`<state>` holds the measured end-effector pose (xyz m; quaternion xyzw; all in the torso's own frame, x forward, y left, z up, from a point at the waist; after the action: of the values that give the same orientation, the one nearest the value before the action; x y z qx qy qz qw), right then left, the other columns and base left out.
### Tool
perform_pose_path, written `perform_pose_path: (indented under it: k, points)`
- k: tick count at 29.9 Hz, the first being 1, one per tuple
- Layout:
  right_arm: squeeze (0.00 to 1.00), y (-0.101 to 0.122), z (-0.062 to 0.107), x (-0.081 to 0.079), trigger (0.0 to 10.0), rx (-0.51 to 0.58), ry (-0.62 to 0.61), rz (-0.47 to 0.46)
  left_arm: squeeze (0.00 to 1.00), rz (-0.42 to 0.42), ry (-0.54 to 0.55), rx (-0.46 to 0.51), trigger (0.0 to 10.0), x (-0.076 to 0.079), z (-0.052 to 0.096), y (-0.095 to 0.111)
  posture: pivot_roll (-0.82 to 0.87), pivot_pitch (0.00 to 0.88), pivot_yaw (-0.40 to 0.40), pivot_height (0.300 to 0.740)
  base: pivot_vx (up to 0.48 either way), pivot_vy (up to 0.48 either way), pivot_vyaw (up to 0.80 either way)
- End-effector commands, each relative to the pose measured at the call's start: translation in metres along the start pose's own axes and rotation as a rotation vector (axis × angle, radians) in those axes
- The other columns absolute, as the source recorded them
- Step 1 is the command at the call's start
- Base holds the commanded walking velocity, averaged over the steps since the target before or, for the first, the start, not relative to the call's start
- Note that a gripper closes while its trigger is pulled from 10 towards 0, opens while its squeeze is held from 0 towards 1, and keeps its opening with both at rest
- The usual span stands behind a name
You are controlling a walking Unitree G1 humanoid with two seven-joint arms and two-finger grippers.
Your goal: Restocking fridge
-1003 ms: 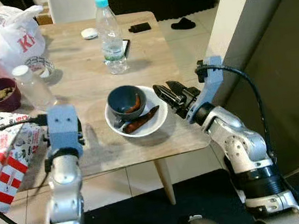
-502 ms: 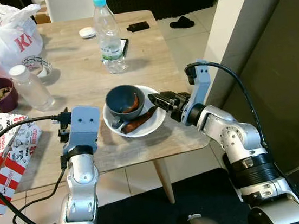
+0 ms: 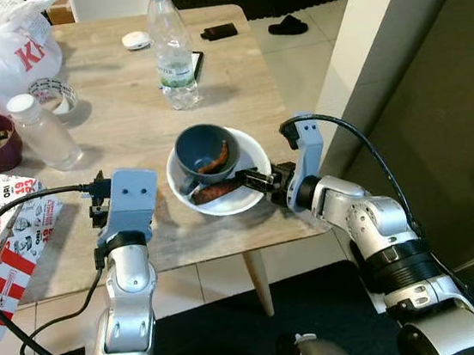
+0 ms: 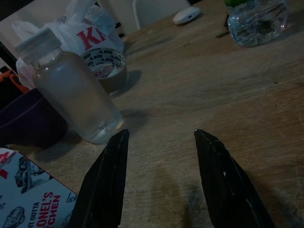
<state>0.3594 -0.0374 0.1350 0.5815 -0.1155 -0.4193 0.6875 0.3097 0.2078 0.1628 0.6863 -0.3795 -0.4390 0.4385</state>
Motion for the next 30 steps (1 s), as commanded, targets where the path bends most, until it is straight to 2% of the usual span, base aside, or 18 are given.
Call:
perform_pose_path:
  k: [1, 2, 4, 5, 6, 7, 11, 21, 22, 23, 24, 26, 27, 30]
  points:
    - [0.00, -0.010, 0.001, 0.007, 10.0, -0.034, -0.028, -0.009, 0.00, -0.002, 0.000, 0.006, 10.0, 0.002, 0.005, 0.001, 0.00, 0.227, -0.106, 0.740, 0.000, 0.000, 0.00]
    - [0.00, -0.009, 0.000, 0.009, 7.9, -0.029, -0.038, -0.013, 0.00, -0.001, 0.000, 0.006, 10.0, 0.003, 0.005, 0.001, 0.00, 0.227, -0.106, 0.740, 0.000, 0.000, 0.00]
    - [0.00, -0.009, 0.000, 0.009, 7.9, -0.029, -0.038, -0.013, 0.00, -0.001, 0.000, 0.006, 10.0, 0.003, 0.005, 0.001, 0.00, 0.227, -0.106, 0.740, 0.000, 0.000, 0.00]
    - [0.00, -0.007, 0.000, 0.010, 2.3, -0.022, -0.042, -0.016, 0.00, -0.001, -0.001, 0.005, 10.0, 0.003, 0.005, 0.001, 0.00, 0.226, -0.106, 0.740, 0.000, 0.000, 0.00]
    - [0.00, -0.007, 0.000, 0.010, 2.3, -0.022, -0.042, -0.016, 0.00, -0.001, -0.001, 0.005, 10.0, 0.003, 0.005, 0.001, 0.00, 0.226, -0.106, 0.740, 0.000, 0.000, 0.00]
    - [0.00, -0.002, 0.000, 0.011, 0.0, -0.004, -0.040, -0.017, 0.00, -0.001, -0.001, 0.004, 10.0, 0.003, 0.005, 0.000, 0.00, 0.225, -0.106, 0.740, 0.000, 0.000, 0.00]
    - [0.00, 0.010, 0.002, 0.012, 0.0, 0.038, -0.035, 0.008, 0.00, 0.000, -0.004, 0.001, 10.0, 0.005, 0.004, -0.001, 0.00, 0.217, -0.107, 0.740, 0.000, 0.000, 0.00]
    - [0.00, 0.020, 0.006, 0.020, 0.0, 0.081, -0.087, 0.031, 0.00, 0.007, -0.012, -0.003, 10.0, 0.009, 0.005, -0.003, 0.00, 0.201, -0.114, 0.740, 0.000, 0.000, 0.00]
    - [0.00, 0.025, 0.010, 0.026, 3.6, 0.098, -0.130, 0.044, 0.00, 0.007, -0.018, -0.007, 10.0, 0.011, 0.006, -0.004, 0.00, 0.199, -0.116, 0.740, 0.000, 0.000, 0.00]
    - [0.00, 0.025, 0.010, 0.026, 3.6, 0.098, -0.130, 0.044, 0.00, 0.007, -0.018, -0.007, 10.0, 0.011, 0.006, -0.004, 0.00, 0.199, -0.116, 0.740, 0.000, 0.000, 0.00]
    - [0.00, 0.028, 0.013, 0.030, 10.0, 0.108, -0.157, 0.043, 0.00, 0.008, -0.027, -0.013, 10.0, 0.013, 0.006, -0.005, 0.00, 0.196, -0.118, 0.740, 0.000, 0.000, 0.00]
    - [0.00, 0.033, 0.021, 0.040, 10.0, 0.130, -0.234, 0.066, 0.00, 0.013, -0.065, -0.032, 10.0, 0.019, 0.009, -0.009, 0.00, 0.194, -0.122, 0.740, 0.000, 0.000, 0.00]
    - [0.00, 0.036, 0.027, 0.047, 10.0, 0.152, -0.269, 0.046, 0.00, 0.022, -0.110, -0.026, 10.0, 0.026, 0.012, -0.008, 0.00, 0.191, -0.124, 0.740, 0.000, 0.000, 0.00]
    - [0.00, 0.046, 0.050, 0.068, 10.0, 0.224, -0.379, 0.004, 0.00, 0.040, -0.258, 0.038, 10.0, 0.048, 0.021, 0.003, 0.00, 0.186, -0.124, 0.740, 0.000, 0.000, 0.00]
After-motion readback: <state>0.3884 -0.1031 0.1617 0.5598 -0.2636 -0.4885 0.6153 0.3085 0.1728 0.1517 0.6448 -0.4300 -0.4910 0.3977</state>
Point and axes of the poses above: a point about 5 cm out from each wrist's last joint towards the gripper, its own z axis pointing back from the gripper into the wrist, its own y axis along the axis of the wrist's last joint, x = y × z, the point moved 3 cm from there along -z, pointing out of the wrist towards the gripper, and after that the axes turned 9 degrees about z, right-handed, at the moved point
